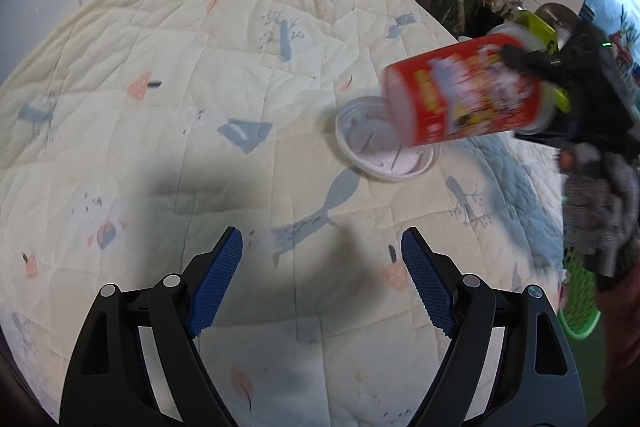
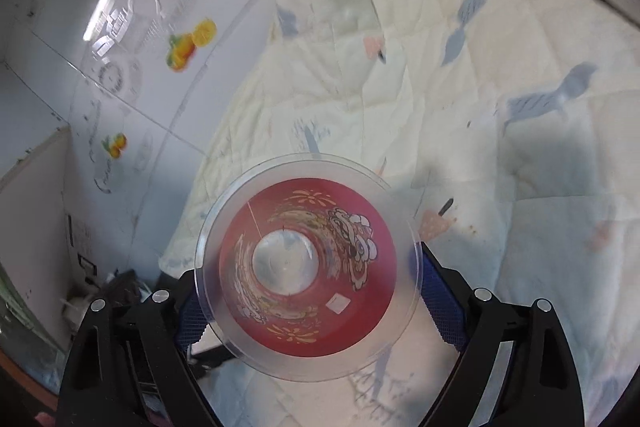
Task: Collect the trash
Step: 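Grasp the red printed cup with the right gripper, lifting it off its white lid, then grasp the white lid with the left gripper while the right gripper carries the red cup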
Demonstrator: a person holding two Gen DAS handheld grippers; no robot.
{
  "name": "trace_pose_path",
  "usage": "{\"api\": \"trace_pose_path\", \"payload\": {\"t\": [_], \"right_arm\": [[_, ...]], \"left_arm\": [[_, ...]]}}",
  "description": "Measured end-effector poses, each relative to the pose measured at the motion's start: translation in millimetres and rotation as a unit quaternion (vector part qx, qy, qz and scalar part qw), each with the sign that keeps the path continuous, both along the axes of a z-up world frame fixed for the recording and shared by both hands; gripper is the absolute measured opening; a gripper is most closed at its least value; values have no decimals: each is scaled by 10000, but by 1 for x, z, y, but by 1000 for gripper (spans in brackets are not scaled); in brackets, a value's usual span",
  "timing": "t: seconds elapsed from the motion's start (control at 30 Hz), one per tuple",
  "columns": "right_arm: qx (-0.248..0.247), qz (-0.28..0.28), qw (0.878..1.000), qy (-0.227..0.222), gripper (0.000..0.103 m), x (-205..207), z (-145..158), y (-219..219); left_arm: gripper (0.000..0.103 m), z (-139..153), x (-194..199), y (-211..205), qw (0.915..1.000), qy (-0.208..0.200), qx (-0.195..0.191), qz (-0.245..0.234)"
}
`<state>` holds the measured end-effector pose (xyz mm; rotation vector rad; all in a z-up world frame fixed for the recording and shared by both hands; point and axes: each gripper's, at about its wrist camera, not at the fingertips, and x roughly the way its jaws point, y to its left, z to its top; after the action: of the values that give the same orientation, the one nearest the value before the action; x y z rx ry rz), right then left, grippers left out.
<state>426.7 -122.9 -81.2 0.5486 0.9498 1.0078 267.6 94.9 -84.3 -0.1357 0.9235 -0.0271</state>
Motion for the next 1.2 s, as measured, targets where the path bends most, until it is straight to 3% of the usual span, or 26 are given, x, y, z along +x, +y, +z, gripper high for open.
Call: {"api": "trace_pose_path", "payload": {"t": [0.2,0.5,0.67,0.8,0.87,0.9,1.2], "right_arm": [[-213,-335,9985,-387,86,-35,30,-38],[-547,-768,9934,-660,86,-85,50,-100],[-715,-1001,9895,-754,86,-113,52,-127],[-799,-1160,9872,-747,86,-133,50,-145],[-925,-1227,9850,-783,86,-143,49,-151],[-1020,-1282,9831,-812,86,-150,49,-155],[-1271,-1773,9729,-769,86,-200,40,-191]], "left_arm": [[78,3,22,-15,9998,-105,101,-135],[45,-9,76,-12,9997,137,-209,38],[40,-26,98,-10,9989,381,-234,149],[29,-31,104,-9,9985,395,-331,158],[15,-31,106,-8,9984,393,-355,176],[13,-33,107,-8,9982,443,-360,208],[6,-23,87,-10,9979,307,-526,225]]}}
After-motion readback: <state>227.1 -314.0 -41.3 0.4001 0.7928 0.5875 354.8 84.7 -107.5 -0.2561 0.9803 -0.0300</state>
